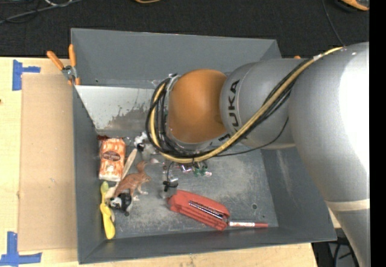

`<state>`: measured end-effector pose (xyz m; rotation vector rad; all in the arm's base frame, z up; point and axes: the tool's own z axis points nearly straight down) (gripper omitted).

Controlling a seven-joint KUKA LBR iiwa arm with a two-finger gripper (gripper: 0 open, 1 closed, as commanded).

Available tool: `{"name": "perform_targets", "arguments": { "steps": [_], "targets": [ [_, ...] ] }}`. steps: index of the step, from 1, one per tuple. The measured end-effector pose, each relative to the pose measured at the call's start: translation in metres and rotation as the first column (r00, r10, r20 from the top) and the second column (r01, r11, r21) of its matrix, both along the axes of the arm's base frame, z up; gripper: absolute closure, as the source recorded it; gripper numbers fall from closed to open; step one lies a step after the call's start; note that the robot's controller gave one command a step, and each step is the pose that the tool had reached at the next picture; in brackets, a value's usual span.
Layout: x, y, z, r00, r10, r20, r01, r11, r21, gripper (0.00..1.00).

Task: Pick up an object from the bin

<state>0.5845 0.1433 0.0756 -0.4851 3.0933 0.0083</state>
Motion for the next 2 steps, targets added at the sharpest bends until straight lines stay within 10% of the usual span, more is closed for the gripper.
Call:
{"name": "perform_targets", "arguments": {
  "steps": [1,2],
  "targets": [
    [-0.064,-0.028,0.002,0.991,-0.137,-0.010,0.137,0.991,-0.001,0.00],
    [-0.023,-0.095,0.067,0.989,-0.151,0.002,0.150,0.989,0.002,0.00]
  ]
}}
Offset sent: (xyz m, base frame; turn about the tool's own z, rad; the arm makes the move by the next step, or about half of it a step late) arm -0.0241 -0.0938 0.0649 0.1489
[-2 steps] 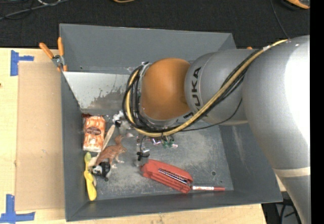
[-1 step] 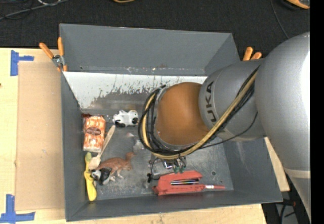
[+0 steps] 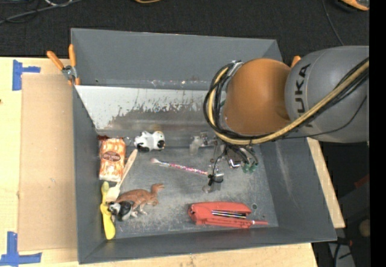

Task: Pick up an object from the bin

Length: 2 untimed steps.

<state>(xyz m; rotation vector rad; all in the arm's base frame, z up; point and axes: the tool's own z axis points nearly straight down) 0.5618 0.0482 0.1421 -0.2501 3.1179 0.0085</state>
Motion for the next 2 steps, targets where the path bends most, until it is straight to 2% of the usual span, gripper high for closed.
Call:
{"name": "perform_targets", "arguments": {
  "steps": [1,2],
  "targets": [
    [-0.025,0.018,0.003,0.999,-0.017,-0.028,0.017,1.000,0.001,0.00],
    [-0.042,-0.042,-0.016,1.000,0.028,-0.009,-0.028,1.000,-0.001,0.00]
  ]
}}
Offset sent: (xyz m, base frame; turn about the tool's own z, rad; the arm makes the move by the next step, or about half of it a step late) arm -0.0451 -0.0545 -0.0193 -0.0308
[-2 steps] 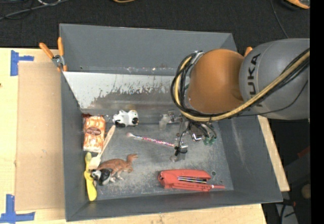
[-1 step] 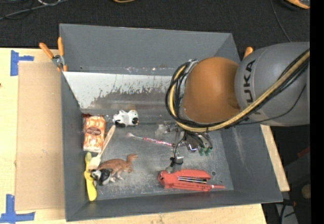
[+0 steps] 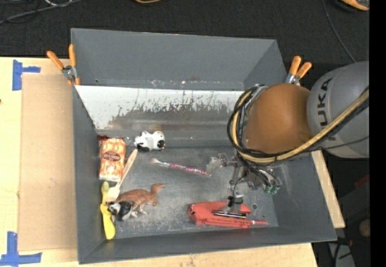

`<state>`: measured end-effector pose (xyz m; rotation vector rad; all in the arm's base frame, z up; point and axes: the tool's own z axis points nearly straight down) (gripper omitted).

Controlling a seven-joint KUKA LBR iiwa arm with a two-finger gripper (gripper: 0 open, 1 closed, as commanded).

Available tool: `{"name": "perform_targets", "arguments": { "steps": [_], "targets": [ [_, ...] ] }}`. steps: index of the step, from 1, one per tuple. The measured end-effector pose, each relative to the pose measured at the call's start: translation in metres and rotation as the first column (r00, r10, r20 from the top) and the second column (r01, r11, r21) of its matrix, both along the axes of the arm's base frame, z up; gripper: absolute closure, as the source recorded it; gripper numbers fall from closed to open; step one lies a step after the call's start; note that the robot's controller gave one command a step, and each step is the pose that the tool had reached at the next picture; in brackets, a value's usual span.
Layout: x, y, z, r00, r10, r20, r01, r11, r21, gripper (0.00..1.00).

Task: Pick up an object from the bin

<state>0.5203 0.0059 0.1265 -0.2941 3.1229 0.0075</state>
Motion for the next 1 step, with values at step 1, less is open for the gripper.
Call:
{"name": "perform_targets", "arguments": {
  "steps": [1],
  "targets": [
    [-0.0066,-0.0170,-0.0509,0.999,-0.025,-0.022,0.025,1.000,0.004,0.00]
  ]
}}
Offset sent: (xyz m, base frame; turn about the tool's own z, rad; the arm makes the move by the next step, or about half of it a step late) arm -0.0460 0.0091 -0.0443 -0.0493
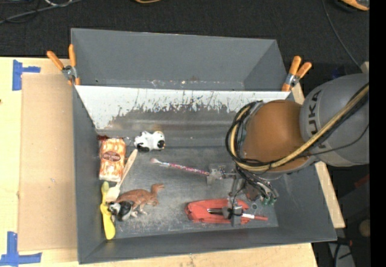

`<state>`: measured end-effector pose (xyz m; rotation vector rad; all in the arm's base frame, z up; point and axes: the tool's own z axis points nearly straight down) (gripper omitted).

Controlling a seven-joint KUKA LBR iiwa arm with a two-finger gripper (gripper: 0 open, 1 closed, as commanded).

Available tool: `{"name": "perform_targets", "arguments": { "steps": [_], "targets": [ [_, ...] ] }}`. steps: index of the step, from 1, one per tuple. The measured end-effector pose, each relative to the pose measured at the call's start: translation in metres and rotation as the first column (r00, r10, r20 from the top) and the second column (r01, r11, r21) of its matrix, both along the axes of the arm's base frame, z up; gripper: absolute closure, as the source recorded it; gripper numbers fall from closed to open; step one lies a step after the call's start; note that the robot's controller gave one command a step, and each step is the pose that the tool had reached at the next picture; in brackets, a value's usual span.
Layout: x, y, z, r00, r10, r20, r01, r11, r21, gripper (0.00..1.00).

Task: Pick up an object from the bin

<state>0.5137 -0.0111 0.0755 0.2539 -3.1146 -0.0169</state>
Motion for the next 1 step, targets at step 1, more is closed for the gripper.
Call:
{"name": "perform_targets", "arguments": {
  "steps": [1],
  "targets": [
    [-0.0399,0.0268,0.0054,0.997,0.073,0.020,-0.073,0.997,-0.004,1.00]
  ]
}}
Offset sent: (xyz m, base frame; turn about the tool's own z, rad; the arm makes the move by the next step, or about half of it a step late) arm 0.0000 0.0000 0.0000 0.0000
